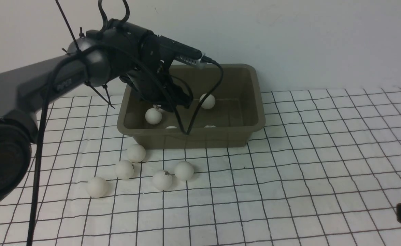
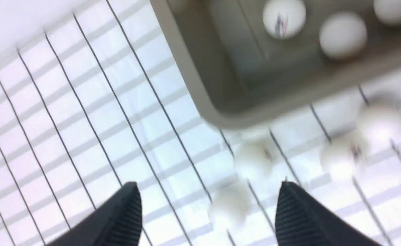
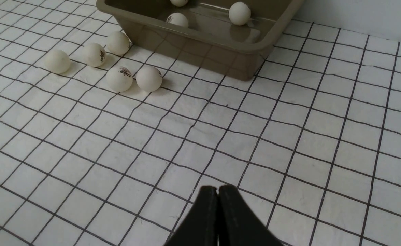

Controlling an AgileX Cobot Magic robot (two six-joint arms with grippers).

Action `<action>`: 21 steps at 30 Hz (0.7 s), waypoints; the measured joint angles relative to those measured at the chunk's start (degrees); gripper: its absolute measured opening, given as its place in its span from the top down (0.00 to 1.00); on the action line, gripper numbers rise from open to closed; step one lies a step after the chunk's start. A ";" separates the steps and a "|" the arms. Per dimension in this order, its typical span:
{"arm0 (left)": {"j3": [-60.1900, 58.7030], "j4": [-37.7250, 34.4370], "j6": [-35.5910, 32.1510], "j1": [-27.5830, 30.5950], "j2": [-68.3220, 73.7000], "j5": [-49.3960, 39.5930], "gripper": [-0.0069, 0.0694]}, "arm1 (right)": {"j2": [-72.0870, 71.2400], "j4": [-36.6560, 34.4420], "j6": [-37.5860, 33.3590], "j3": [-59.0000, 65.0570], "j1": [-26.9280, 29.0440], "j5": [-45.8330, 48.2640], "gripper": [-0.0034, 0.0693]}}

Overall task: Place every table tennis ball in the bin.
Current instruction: Use the left arm to put the table tennis ball into the box, then use the left arm to clamp the table tennis ball closest to it

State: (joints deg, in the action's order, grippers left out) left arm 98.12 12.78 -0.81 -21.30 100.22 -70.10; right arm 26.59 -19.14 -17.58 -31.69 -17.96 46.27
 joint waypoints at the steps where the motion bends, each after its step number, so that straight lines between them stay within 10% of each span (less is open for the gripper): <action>1: -2.52 -0.29 -0.05 0.00 -1.44 -0.12 0.30 | 0.00 0.03 0.00 0.00 0.00 0.00 0.97; 10: -36.78 1.32 -0.52 0.05 -16.38 18.52 0.30 | 0.00 0.22 0.00 0.00 0.00 0.05 0.97; 21: -47.27 4.11 -0.56 0.70 -12.36 33.97 0.30 | 0.00 -1.61 0.00 0.00 0.00 0.73 0.97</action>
State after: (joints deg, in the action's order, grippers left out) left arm 50.85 16.89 -1.37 -20.60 87.86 -36.13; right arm 26.59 -20.74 -17.58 -31.69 -17.96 47.00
